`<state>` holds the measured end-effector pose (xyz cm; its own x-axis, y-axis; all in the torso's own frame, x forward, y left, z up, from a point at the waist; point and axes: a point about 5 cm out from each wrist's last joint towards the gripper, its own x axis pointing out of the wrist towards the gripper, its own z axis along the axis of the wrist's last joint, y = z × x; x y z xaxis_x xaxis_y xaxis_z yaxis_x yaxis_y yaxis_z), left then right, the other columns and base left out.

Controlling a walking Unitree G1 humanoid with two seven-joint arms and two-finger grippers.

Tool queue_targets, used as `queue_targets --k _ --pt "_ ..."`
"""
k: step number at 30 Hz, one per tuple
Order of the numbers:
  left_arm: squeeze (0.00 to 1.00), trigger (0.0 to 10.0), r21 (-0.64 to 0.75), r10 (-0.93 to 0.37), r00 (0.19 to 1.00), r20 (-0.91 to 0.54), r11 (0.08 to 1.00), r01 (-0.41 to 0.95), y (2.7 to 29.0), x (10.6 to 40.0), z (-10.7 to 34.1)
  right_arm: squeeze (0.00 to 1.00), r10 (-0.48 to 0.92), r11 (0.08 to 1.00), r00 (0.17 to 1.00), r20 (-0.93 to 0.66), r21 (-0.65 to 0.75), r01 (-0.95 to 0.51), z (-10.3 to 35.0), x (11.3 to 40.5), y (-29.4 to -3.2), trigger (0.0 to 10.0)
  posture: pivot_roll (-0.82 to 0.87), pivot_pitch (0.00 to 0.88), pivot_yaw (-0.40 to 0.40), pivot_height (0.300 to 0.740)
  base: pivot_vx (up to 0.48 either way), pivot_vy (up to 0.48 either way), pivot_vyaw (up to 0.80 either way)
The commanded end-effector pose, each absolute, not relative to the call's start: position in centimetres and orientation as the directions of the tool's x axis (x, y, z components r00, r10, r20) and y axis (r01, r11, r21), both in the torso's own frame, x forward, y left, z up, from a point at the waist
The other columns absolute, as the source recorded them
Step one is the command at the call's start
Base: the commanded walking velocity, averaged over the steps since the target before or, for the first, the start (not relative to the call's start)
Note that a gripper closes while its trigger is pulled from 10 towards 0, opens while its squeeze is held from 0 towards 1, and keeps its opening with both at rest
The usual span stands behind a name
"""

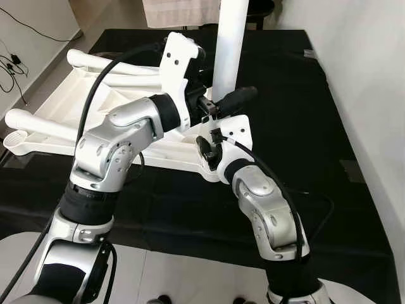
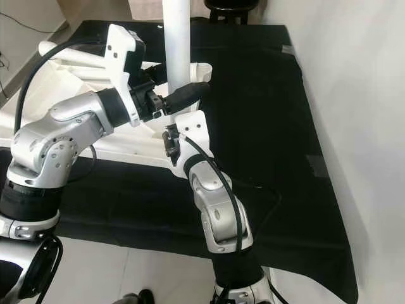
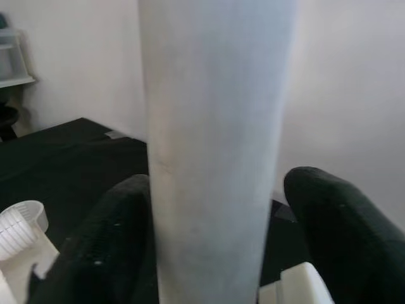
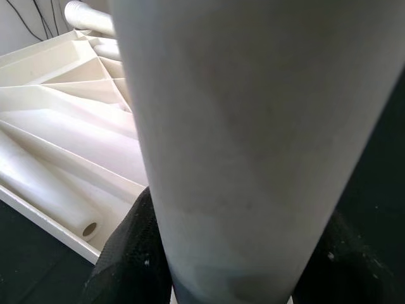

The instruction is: Building children table

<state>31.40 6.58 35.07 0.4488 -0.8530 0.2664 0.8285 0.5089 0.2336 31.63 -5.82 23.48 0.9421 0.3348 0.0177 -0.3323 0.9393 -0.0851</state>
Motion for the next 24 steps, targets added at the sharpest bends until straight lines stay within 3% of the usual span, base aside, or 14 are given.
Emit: queue_targets --k 1,2,3,13,14,19,22,24 --pt "0.0 3.6 0.239 -0.862 0.436 0.258 0.495 0.836 6.2 31.5 35.1 0.0 0.411 0.91 0.911 -0.008 -0.061 -0.411 23.0 31.1 -4.1 10.0 -0.02 0.215 0.044 0.74 0.0 0.0 0.0" --pt "0.0 3.6 0.239 -0.862 0.436 0.258 0.495 0.836 6.2 31.5 35.1 0.0 0.411 0.91 0.911 -0.008 -0.061 -0.411 23.0 31.1 -4.1 10.0 -0.02 0.215 0.044 0.74 0.0 0.0 0.0" --pt "0.0 0.0 0.238 -0.862 0.437 0.257 0.495 0.836 6.2 31.8 35.1 0.0 0.413 0.909 0.911 -0.008 -0.061 -0.412 23.1 31.1 -4.0 10.0 -0.03 0.215 0.045 0.74 0.0 0.0 0.0" --pt "0.0 0.0 0.231 -0.859 0.444 0.254 0.5 0.835 6.4 32.6 35.1 0.0 0.447 0.892 0.894 0.011 -0.073 -0.445 23.3 31.2 -4.0 10.0 -0.02 0.21 0.042 0.74 0.0 0.0 0.0" --pt "0.0 0.0 0.228 -0.857 0.448 0.253 0.503 0.834 6.5 32.7 35.0 1.0 0.469 0.881 0.883 0.029 -0.085 -0.466 23.6 31.3 -4.0 10.0 -0.02 0.209 0.041 0.74 0.0 0.0 0.0" --pt "0.0 0.0 0.222 -0.857 0.451 0.25 0.504 0.835 6.5 32.4 34.8 1.0 0.593 0.805 0.797 0.111 -0.061 -0.59 25.2 31.6 -4.1 10.0 -0.02 0.208 0.037 0.74 0.0 0.0 0.0" --pt "0.0 0.0 0.22 -0.862 0.441 0.25 0.494 0.841 6.5 31.9 34.5 1.0 0.741 0.668 0.64 0.201 -0.137 -0.731 28.0 32.1 -4.9 10.0 -0.02 0.203 0.035 0.74 0.0 0.0 0.0" --pt "0.0 0.0 0.22 -0.862 0.441 0.25 0.494 0.841 6.5 31.9 34.5 1.0 0.741 0.668 0.64 0.201 -0.137 -0.731 28.0 32.1 -4.9 10.0 -0.02 0.203 0.035 0.74 0.0 0.0 0.0"
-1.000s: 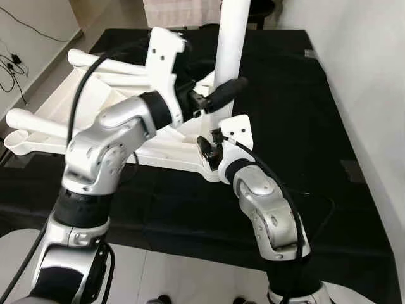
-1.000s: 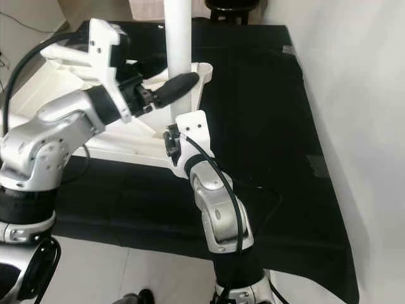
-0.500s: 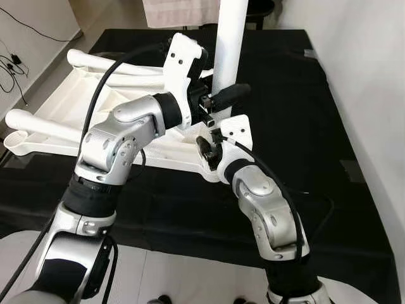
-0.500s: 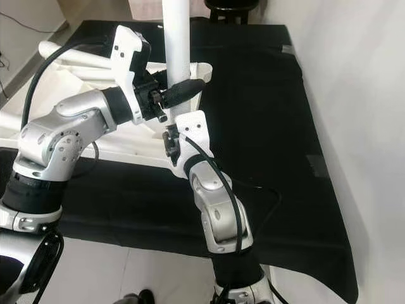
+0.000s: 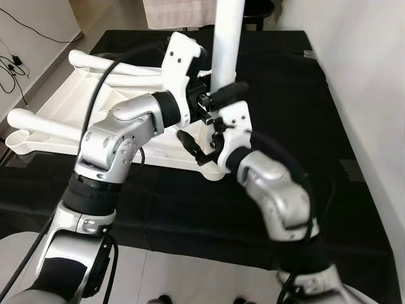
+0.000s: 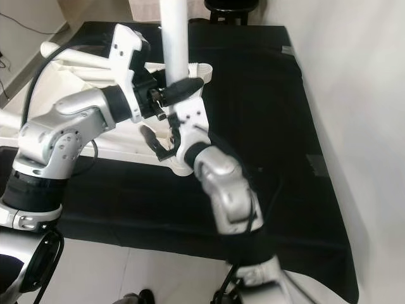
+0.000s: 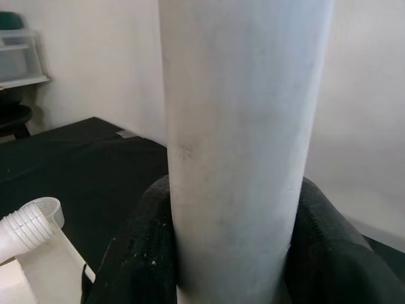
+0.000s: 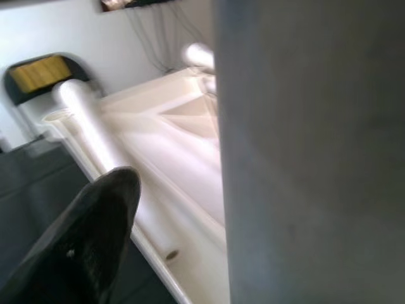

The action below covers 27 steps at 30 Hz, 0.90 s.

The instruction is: Building children table

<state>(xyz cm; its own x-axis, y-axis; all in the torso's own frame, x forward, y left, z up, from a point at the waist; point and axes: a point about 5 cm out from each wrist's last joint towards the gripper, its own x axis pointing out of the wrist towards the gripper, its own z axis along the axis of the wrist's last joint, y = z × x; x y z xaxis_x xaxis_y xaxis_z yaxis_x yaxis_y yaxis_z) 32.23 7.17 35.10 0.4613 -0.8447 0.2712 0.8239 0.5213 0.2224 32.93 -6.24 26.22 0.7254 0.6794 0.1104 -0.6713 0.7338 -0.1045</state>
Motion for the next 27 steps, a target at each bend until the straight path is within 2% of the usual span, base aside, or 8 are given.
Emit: queue_targets --k 1,2,17,19,20,24,26,27 --pt "0.0 0.0 0.22 -0.864 0.437 0.249 0.49 0.843 6.5 31.7 34.4 1.0 0.8 0.596 0.565 0.201 -0.171 -0.784 28.7 32.0 -5.2 10.0 -0.02 0.199 0.033 0.74 0.0 0.0 0.0" --pt "0.0 0.0 0.22 -0.867 0.433 0.248 0.486 0.846 6.3 31.6 34.2 0.0 0.846 0.532 0.503 0.175 -0.214 -0.82 29.2 32.3 -5.6 10.0 -0.02 0.198 0.033 0.74 0.0 0.0 0.0" --pt "0.0 0.0 0.21 -0.88 0.416 0.231 0.462 0.862 5.7 31.1 33.7 0.0 0.944 0.31 0.329 -0.026 -0.271 -0.912 29.2 34.8 -6.0 10.0 -0.01 0.221 0.035 0.74 0.0 0.0 0.0" --pt "0.0 0.0 0.208 -0.881 0.414 0.23 0.46 0.863 5.7 31.1 33.7 0.0 0.943 0.306 0.329 -0.043 -0.265 -0.914 29.0 35.0 -5.9 5.5 -0.01 0.227 0.036 0.74 0.0 0.0 0.0" --pt "0.0 0.0 0.207 -0.882 0.411 0.23 0.458 0.865 5.6 31.0 33.7 0.0 0.939 0.313 0.339 -0.066 -0.252 -0.916 28.7 35.3 -5.9 0.4 -0.01 0.23 0.037 0.74 0.0 0.0 0.0" --pt "0.0 0.0 0.201 -0.884 0.402 0.237 0.45 0.87 5.4 30.9 33.6 0.0 0.933 0.316 0.345 -0.103 -0.23 -0.921 28.1 35.7 -6.3 0.0 -0.01 0.233 0.037 0.74 0.0 0.0 0.0" --pt "0.0 0.0 0.198 -0.887 0.393 0.243 0.442 0.875 5.3 30.8 33.7 0.0 0.93 0.325 0.352 -0.102 -0.214 -0.921 28.0 35.9 -6.5 3.0 -0.01 0.236 0.038 0.74 0.0 0.0 0.0" --pt "0.0 0.0 0.202 -0.896 0.364 0.254 0.417 0.886 5.1 30.6 33.8 0.0 0.925 0.347 0.368 -0.089 -0.19 -0.918 28.1 36.1 -6.8 0.0 -0.01 0.237 0.038 0.74 0.0 0.0 0.0"
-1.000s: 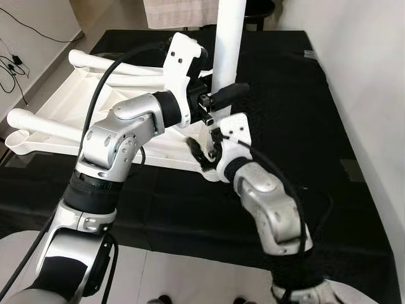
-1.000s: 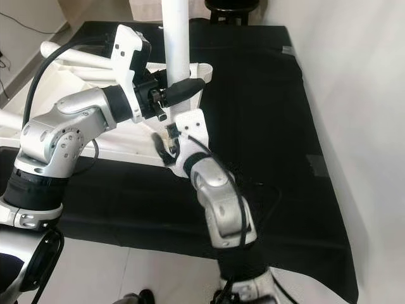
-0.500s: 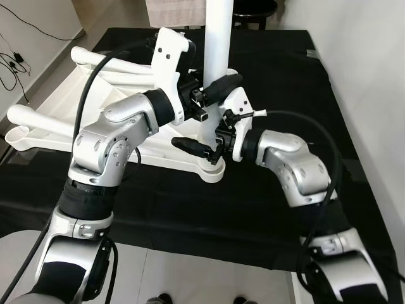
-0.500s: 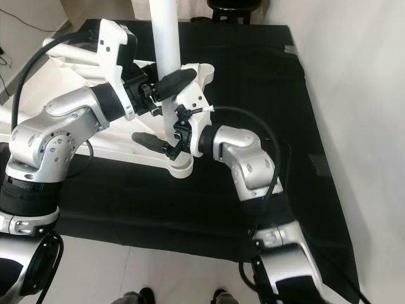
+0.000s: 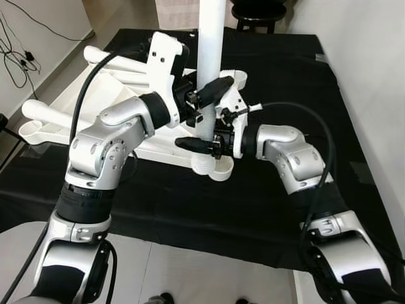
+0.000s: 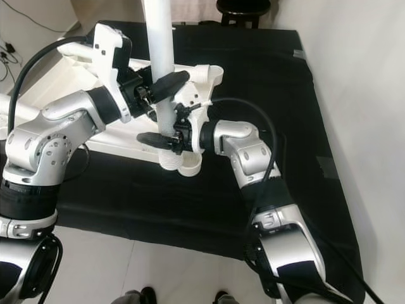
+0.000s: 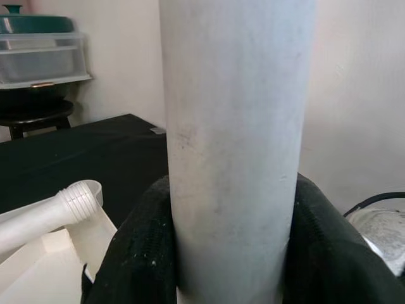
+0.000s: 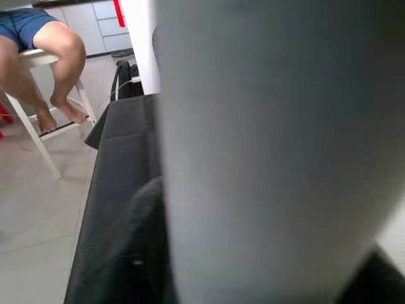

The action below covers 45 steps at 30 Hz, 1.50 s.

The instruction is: Building children table

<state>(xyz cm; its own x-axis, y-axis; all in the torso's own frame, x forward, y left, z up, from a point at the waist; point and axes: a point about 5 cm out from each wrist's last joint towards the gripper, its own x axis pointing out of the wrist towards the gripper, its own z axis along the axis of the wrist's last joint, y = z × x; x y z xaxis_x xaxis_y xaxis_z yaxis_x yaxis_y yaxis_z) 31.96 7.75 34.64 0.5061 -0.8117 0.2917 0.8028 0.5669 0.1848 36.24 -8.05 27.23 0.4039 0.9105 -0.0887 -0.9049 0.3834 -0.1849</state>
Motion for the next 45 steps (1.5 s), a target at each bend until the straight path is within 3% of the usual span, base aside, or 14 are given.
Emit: queue_targets --k 1,10,11,12,13,14,21,24,28,33,38,42,43,45 --pt "0.0 0.0 0.202 -0.896 0.364 0.254 0.417 0.886 5.1 30.6 33.8 0.0 0.925 0.347 0.368 -0.089 -0.19 -0.918 28.1 36.1 -6.8 0.0 -0.01 0.237 0.038 0.74 0.0 0.0 0.0" --pt "0.0 0.0 0.226 -0.946 0.211 0.247 0.268 0.937 4.5 29.3 34.2 0.0 0.95 0.304 0.31 -0.025 -0.129 -0.944 29.1 36.0 -6.6 0.0 -0.02 0.225 0.039 0.74 0.0 0.0 0.0" --pt "0.0 2.3 0.235 -0.946 0.207 0.249 0.266 0.935 4.5 29.2 34.3 0.0 0.953 0.299 0.304 -0.016 -0.13 -0.945 29.2 35.9 -6.4 0.0 -0.02 0.226 0.039 0.74 0.0 0.0 0.0" --pt "0.0 2.3 0.235 -0.946 0.207 0.249 0.266 0.935 4.5 29.2 34.3 0.0 0.953 0.299 0.304 -0.016 -0.13 -0.945 29.2 35.9 -6.4 0.0 -0.02 0.226 0.039 0.74 0.0 0.0 0.0" --pt "0.0 9.3 0.237 -0.937 0.225 0.268 0.29 0.927 4.6 29.3 34.4 0.0 0.951 0.305 0.308 -0.002 -0.132 -0.943 29.4 35.9 -6.3 0.0 -0.02 0.227 0.039 0.74 0.0 0.0 0.0" --pt "1.0 10.0 0.234 -0.922 0.249 0.296 0.323 0.917 4.8 29.4 34.8 0.0 0.944 0.33 0.33 0.023 -0.136 -0.934 29.6 36.0 -6.3 0.0 -0.02 0.228 0.038 0.74 0.0 0.0 0.0" --pt "1.0 10.0 0.135 -0.818 0.389 0.424 0.481 0.866 7.2 30.3 36.6 0.0 0.9 0.435 0.424 0.106 -0.134 -0.89 30.4 36.8 -7.6 0.0 -0.02 0.234 0.039 0.74 0.0 0.0 0.0" --pt "1.0 10.0 0.066 -0.76 0.437 0.481 0.528 0.847 10.7 29.8 37.3 0.0 0.867 0.496 0.481 0.129 -0.132 -0.858 30.7 37.2 -9.5 0.0 -0.02 0.245 0.031 0.74 0.0 0.0 0.0" --pt "1.0 10.0 0.058 -0.74 0.461 0.49 0.555 0.83 12.5 29.3 37.2 0.0 0.848 0.528 0.514 0.129 -0.137 -0.838 30.8 37.4 -10.8 0.0 -0.03 0.252 0.027 0.74 0.0 0.0 0.0" --pt "1.0 10.0 0.017 -0.706 0.565 0.427 0.631 0.775 14.1 27.9 34.7 0.0 0.822 0.57 0.559 0.108 -0.159 -0.806 30.4 37.6 -12.8 0.0 -0.02 0.272 0.018 0.74 0.0 0.0 0.0" --pt "1.0 10.0 -0.034 -0.728 0.64 0.246 0.654 0.756 13.3 25.6 28.9 0.0 0.867 0.498 0.488 0.101 -0.179 -0.848 30.0 36.9 -12.8 0.0 -0.02 0.293 0.009 0.74 0.0 0.0 0.0" --pt "1.0 10.0 -0.069 -0.682 0.724 0.103 0.721 0.689 13.6 23.5 24.5 0.0 0.933 0.359 0.344 0.107 -0.189 -0.914 29.9 35.3 -11.8 0.0 -0.02 0.315 0.005 0.74 0.0 0.0 0.0" --pt "1.0 10.0 -0.084 -0.663 0.746 0.059 0.741 0.666 13.6 22.7 23.2 0.0 0.95 0.31 0.294 0.107 -0.193 -0.931 29.8 34.8 -11.3 10.0 -0.02 0.326 0.004 0.74 0.0 0.0 0.0" --pt "1.0 10.0 -0.093 -0.653 0.757 0.034 0.752 0.653 13.5 22.1 22.5 0.0 0.959 0.281 0.264 0.107 -0.195 -0.94 29.8 34.4 -11.1 10.0 -0.02 0.331 0.005 0.74 0.0 0.0 0.0"
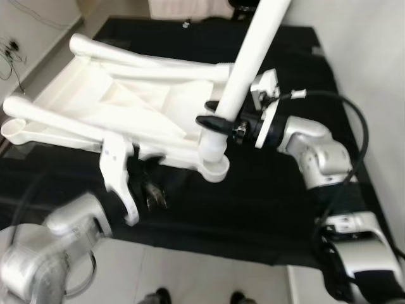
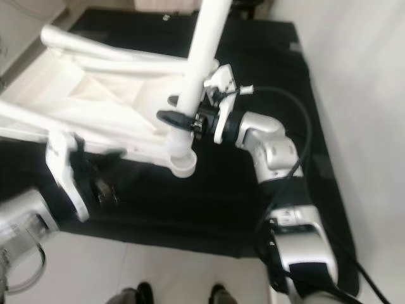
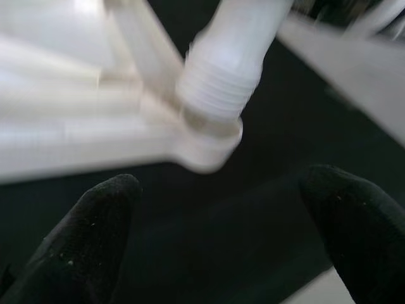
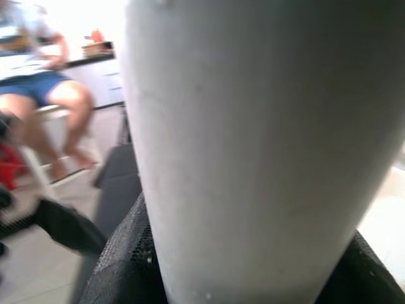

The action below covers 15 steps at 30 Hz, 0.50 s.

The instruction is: Building children table

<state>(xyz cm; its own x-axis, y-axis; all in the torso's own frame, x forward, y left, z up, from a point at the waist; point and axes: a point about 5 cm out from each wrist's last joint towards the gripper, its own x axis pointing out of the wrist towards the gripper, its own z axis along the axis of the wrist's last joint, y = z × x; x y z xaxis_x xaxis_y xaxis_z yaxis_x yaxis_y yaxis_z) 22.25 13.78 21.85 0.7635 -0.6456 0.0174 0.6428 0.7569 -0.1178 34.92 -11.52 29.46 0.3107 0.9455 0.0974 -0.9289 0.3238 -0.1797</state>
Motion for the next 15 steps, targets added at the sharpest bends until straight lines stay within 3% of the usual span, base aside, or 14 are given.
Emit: queue_targets --k 1,3,4,10,15 --pt "0.28 10.0 -0.071 -0.654 0.756 -0.004 0.754 0.653 13.4 21.4 21.7 0.0 0.963 0.264 0.247 0.11 -0.189 -0.946 29.7 34.2 -10.8 10.0 -0.02 0.342 0.002 0.74 0.0 0.0 0.0" --pt "0.28 10.0 -0.038 -0.659 0.751 -0.039 0.752 0.658 13.2 20.8 21.2 0.0 0.965 0.254 0.237 0.113 -0.184 -0.949 29.6 34.1 -10.5 10.0 -0.02 0.342 0.002 0.74 0.0 0.0 0.0" --pt "0.0 10.0 -0.004 -0.652 0.754 -0.079 0.756 0.654 13.2 20.2 20.5 0.0 0.966 0.251 0.233 0.114 -0.182 -0.951 29.5 34.0 -10.3 10.0 -0.02 0.357 0.002 0.74 0.0 0.0 0.0" --pt "0.0 10.0 0.113 -0.575 0.797 -0.183 0.793 0.598 13.8 18.2 18.3 0.0 0.961 0.269 0.252 0.112 -0.185 -0.945 28.9 34.1 -9.8 10.0 -0.01 0.385 0.003 0.74 0.0 0.0 0.0" --pt "0.0 10.0 0.181 -0.453 0.875 -0.17 0.858 0.48 14.3 17.2 17.6 0.0 0.908 0.419 0.406 0.106 -0.17 -0.892 28.6 35.6 -10.3 10.0 0.0 0.417 0.005 0.74 0.0 0.0 0.0"
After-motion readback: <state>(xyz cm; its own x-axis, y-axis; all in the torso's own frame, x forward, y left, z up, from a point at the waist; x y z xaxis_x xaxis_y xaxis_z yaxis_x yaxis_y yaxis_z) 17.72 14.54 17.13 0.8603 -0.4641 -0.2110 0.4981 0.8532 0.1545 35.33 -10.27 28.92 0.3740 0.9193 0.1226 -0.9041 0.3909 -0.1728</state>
